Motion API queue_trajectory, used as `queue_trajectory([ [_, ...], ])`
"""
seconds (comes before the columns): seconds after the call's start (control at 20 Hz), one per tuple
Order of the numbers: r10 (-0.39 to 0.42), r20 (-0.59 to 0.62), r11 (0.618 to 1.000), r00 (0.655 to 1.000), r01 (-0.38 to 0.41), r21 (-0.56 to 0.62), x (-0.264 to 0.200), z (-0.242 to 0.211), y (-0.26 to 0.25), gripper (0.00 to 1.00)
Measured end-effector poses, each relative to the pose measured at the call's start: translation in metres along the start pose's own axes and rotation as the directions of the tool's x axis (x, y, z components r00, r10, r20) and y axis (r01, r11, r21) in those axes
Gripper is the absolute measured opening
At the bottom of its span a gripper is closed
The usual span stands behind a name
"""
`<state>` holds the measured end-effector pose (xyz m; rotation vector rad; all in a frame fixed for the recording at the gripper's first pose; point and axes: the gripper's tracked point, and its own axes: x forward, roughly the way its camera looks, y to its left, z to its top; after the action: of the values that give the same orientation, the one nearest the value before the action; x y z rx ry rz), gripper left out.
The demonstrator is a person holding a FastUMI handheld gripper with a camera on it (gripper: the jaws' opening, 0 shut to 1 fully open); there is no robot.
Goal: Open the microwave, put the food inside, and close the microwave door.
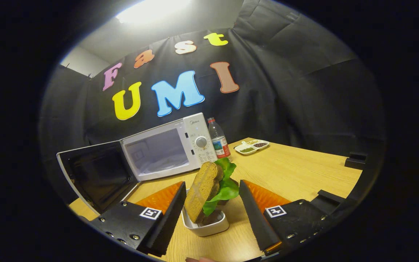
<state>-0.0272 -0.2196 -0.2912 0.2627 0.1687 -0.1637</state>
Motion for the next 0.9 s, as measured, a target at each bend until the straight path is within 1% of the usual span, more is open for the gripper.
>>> queue_trajectory([
  [0.05, -0.008, -0.019, 1.000, 1.000, 0.008, 0.006, 0.003, -0.003, -0.003, 0.89],
  [0.2, -0.036, 0.041, 0.998, 0.999, 0.033, 0.055, -0.001, 0.013, -0.017, 0.89],
  [0.25, -0.033, 0.039, 0.998, 0.999, 0.031, 0.058, 0.002, 0.013, -0.018, 0.88],
  [0.3, -0.018, 0.004, 0.998, 1.000, 0.018, 0.067, 0.008, 0.004, -0.017, 0.88],
  [0.4, 0.027, -0.061, 0.992, 0.998, -0.019, 0.128, 0.021, -0.012, -0.016, 0.89],
  [0.55, 0.095, -0.102, 0.980, 0.990, -0.076, 0.182, 0.031, -0.025, -0.009, 0.88],
  [0.6, 0.109, -0.112, 0.978, 0.988, -0.086, 0.192, 0.034, -0.028, -0.006, 0.81],
  [0.65, 0.115, -0.104, 0.974, 0.988, -0.092, 0.207, 0.037, -0.025, -0.004, 0.60],
  [0.7, 0.121, -0.100, 0.974, 0.988, -0.099, 0.201, 0.038, -0.022, -0.001, 0.51],
  [0.75, 0.116, -0.097, 0.976, 0.988, -0.096, 0.194, 0.038, -0.019, 0.000, 0.49],
  [0.8, 0.115, -0.088, 0.977, 0.990, -0.097, 0.188, 0.040, -0.017, 0.003, 0.32],
  [0.85, 0.111, -0.088, 0.981, 0.990, -0.095, 0.172, 0.039, -0.016, 0.006, 0.32],
  [0.9, 0.110, -0.084, 0.982, 0.990, -0.095, 0.165, 0.038, -0.015, 0.008, 0.23],
])
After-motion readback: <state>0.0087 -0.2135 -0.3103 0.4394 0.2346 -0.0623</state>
